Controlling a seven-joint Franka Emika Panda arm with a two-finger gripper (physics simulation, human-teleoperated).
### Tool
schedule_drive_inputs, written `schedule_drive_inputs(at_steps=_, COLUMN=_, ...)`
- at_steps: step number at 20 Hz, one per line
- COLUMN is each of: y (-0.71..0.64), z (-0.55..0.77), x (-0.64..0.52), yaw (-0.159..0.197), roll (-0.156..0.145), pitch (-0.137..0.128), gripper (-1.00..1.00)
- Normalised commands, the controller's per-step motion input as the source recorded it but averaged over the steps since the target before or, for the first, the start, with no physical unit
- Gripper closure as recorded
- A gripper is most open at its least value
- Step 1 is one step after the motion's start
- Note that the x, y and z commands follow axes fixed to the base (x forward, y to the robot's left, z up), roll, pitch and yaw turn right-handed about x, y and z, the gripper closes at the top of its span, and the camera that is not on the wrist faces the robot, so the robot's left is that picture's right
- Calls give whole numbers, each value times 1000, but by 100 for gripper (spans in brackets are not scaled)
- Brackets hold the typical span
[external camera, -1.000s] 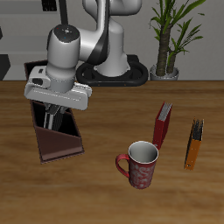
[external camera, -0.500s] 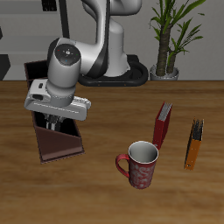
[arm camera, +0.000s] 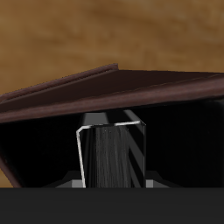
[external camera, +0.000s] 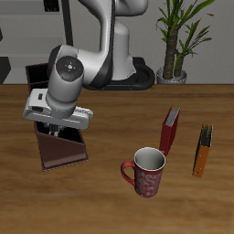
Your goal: Place the striped book into the right desk caddy's left compartment
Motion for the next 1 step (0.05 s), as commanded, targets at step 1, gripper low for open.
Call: schedule_drive_inputs(at_steps=1, y=183, z=234, x=-5, yaw=35, roll=46, pitch=-52, gripper=-100)
